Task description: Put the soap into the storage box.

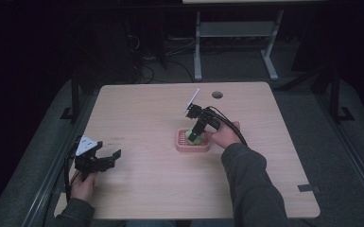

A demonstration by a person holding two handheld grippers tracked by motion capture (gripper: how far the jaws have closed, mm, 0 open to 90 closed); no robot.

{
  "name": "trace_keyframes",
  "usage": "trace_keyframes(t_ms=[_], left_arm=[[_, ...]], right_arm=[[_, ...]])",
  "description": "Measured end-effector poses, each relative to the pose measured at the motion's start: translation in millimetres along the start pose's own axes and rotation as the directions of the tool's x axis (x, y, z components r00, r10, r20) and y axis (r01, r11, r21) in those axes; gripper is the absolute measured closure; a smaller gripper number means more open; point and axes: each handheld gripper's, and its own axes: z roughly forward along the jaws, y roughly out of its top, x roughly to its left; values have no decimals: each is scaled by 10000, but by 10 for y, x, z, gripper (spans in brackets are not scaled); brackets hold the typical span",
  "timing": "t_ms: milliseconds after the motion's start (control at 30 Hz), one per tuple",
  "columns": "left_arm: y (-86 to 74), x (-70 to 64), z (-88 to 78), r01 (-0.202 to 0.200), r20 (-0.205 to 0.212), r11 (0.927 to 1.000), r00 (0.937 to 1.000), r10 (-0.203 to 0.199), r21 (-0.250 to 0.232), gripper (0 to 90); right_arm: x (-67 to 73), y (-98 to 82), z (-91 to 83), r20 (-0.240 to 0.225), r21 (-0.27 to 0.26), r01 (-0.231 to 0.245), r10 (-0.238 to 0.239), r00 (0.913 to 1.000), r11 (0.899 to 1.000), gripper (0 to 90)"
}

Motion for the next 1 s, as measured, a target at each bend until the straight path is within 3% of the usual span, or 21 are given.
trace_keyframes(t_ms=[1000], left_arm=[[-13,-6,4,-87,-14,10000,10000,87,18,144]], right_arm=[[27,-208,-288,-43,-693,-54,51,10000,9976,240]])
